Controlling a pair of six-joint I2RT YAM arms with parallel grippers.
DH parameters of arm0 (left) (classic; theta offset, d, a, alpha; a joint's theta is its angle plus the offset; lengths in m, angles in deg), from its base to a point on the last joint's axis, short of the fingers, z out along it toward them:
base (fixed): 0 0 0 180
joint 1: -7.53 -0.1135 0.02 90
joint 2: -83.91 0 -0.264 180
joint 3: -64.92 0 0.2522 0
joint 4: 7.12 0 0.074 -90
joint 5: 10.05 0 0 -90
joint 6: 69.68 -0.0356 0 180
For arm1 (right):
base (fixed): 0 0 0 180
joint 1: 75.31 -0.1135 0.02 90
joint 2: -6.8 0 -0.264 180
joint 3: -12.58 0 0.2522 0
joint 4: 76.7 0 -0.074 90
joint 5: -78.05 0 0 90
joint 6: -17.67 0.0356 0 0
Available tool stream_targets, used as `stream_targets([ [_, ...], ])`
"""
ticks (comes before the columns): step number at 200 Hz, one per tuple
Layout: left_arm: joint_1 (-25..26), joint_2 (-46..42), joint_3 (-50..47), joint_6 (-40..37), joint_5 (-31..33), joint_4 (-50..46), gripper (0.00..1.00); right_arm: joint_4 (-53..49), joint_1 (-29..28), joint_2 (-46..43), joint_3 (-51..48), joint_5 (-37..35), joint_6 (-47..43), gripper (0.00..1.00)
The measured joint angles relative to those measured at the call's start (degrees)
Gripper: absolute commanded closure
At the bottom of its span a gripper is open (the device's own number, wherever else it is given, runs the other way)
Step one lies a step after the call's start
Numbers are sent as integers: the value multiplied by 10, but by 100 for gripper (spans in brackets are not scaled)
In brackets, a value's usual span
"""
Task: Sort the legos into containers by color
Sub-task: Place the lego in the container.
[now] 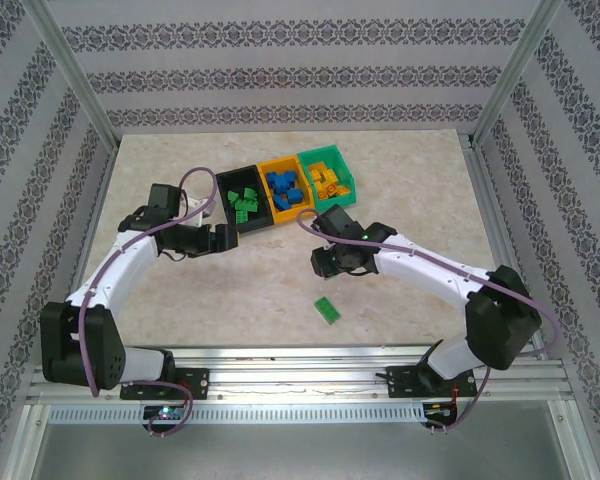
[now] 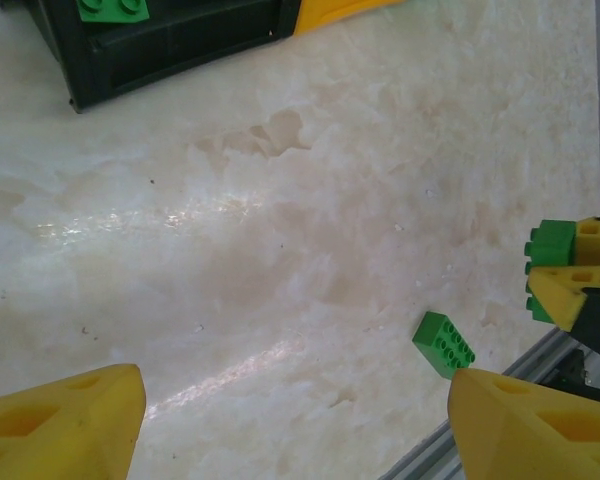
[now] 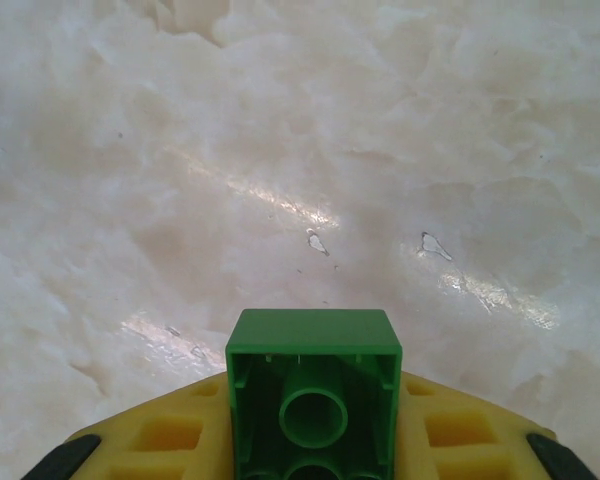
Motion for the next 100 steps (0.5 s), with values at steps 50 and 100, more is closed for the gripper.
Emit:
stream_targets([
  [50,0,15,-1,7,-18,15,21,-17,-4,-3,8,0,25,75],
  [100,0,24,-1,8,-16,17,21,-41,-4,31,82,0,20,75],
])
